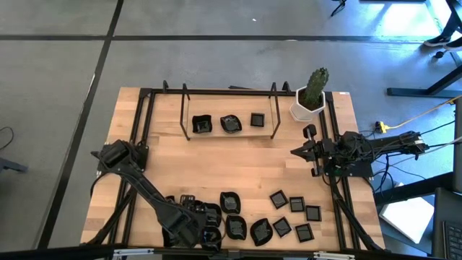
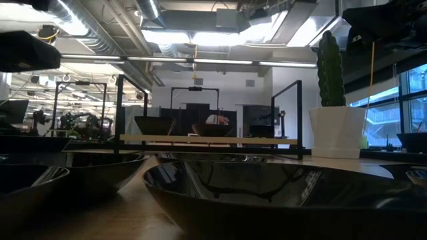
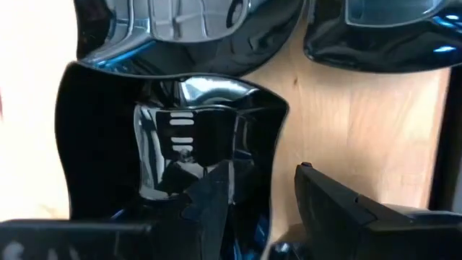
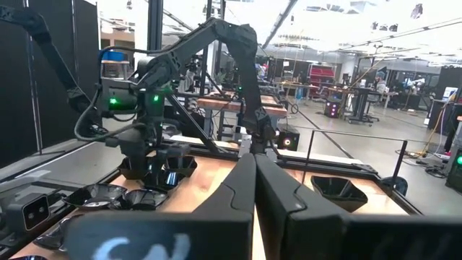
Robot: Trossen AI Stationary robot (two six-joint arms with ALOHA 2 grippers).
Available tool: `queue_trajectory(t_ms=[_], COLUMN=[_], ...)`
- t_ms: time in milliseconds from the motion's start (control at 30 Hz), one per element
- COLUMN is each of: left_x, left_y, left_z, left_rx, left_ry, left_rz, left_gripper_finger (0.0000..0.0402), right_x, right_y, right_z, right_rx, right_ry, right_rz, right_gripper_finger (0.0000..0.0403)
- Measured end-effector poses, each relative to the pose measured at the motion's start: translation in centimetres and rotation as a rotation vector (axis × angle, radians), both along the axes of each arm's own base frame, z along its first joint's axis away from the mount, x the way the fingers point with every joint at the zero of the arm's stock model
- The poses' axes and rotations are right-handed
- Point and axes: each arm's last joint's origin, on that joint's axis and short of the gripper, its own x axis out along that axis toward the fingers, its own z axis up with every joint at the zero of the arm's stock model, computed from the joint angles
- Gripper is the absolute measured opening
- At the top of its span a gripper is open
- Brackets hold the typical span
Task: Pick & Place Mini shaped plates
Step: Stack the black distorted square plate on top of the black distorted square plate on the shelf
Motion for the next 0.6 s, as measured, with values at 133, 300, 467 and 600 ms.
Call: queue_trajectory(t_ms=[133, 300, 467, 600], left_x=[0.07, 0.08, 0.14, 0.16], left_y=[0.04, 0.08, 0.17, 0.21], left_z=[-0.09, -0.09, -0.08, -0.1], left_rx=[0.008, 0.023, 0.05, 0.051], left_ry=[-0.003, -0.011, -0.032, -0.031], left_rz=[-0.016, -0.034, -0.038, -0.037], left_gripper_finger=[0.0153, 0.0152, 0.0152, 0.0134], right_x=[0.0, 0.0, 0.0, 0.0], right_y=[0.0, 0.0, 0.0, 0.0], right_z=[0.0, -0.01, -0.01, -0.02], right_rx=[0.0, 0.0, 0.0, 0.0], right_ry=[0.0, 0.001, 0.001, 0.002], right_rz=[0.0, 0.0, 0.0, 0.0], right_gripper_finger=[0.0006, 0.0006, 0.0006, 0.0006])
